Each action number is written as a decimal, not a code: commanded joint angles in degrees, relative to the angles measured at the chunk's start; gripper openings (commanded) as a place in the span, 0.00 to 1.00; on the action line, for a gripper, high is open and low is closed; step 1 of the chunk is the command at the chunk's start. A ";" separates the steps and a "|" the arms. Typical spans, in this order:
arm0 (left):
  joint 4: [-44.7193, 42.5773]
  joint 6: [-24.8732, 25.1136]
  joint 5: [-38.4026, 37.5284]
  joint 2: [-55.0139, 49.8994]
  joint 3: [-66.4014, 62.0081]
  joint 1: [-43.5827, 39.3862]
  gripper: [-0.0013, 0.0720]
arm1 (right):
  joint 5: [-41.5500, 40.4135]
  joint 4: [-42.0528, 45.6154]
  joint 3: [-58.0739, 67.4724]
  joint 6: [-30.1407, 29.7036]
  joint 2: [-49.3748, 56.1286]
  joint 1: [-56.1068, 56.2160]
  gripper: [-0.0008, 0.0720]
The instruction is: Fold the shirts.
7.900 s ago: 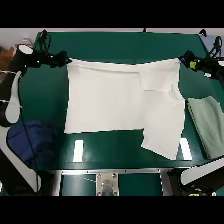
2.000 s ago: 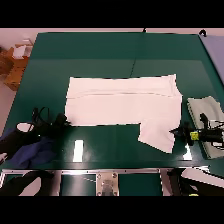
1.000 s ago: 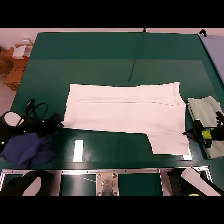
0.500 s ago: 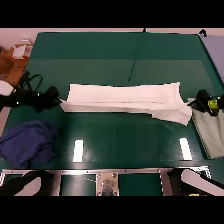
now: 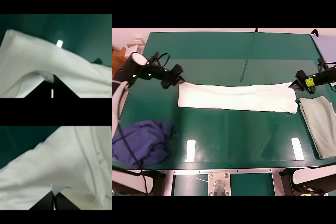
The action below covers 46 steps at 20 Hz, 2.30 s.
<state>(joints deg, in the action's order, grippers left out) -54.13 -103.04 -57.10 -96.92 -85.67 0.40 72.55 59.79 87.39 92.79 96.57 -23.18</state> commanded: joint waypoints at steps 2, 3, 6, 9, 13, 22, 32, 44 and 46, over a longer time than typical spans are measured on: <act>3.26 0.07 10.21 -9.31 -7.28 -0.63 0.61 | -2.62 -4.39 9.05 1.05 9.86 -0.68 0.82; 3.56 -0.13 11.34 -9.25 -7.54 -0.59 0.98 | -2.62 -4.72 10.51 -0.57 10.36 -1.29 0.82; 3.82 0.07 5.70 -8.98 -12.83 2.47 0.94 | 0.15 -4.72 15.10 -6.10 10.34 -4.57 0.82; 3.78 0.15 -5.62 -8.98 -19.78 6.62 0.94 | 7.63 -4.74 15.93 -10.32 10.58 -10.10 0.82; 3.87 1.22 -11.82 -8.96 -23.02 9.25 0.27 | 12.68 -4.96 12.44 -18.95 13.38 -14.25 0.89; 10.56 9.75 -12.96 -8.98 -22.99 5.60 0.05 | 12.63 -12.46 11.76 -29.46 23.41 -12.87 0.90; 9.81 16.87 -8.70 -9.40 -22.86 -9.49 0.05 | 15.58 -12.22 11.89 -32.00 23.78 -6.91 0.19; 6.51 24.02 9.22 -24.02 -24.06 -30.93 0.05 | 26.82 -12.41 23.78 -22.99 14.67 -0.79 0.04; 6.47 23.80 8.50 -26.86 -27.61 -32.72 0.05 | 28.76 -12.41 24.70 -20.76 11.58 1.57 0.04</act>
<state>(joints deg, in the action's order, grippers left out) -47.35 -79.61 -51.05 -119.79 -110.54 -28.93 97.51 47.59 110.30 68.51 112.09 -24.36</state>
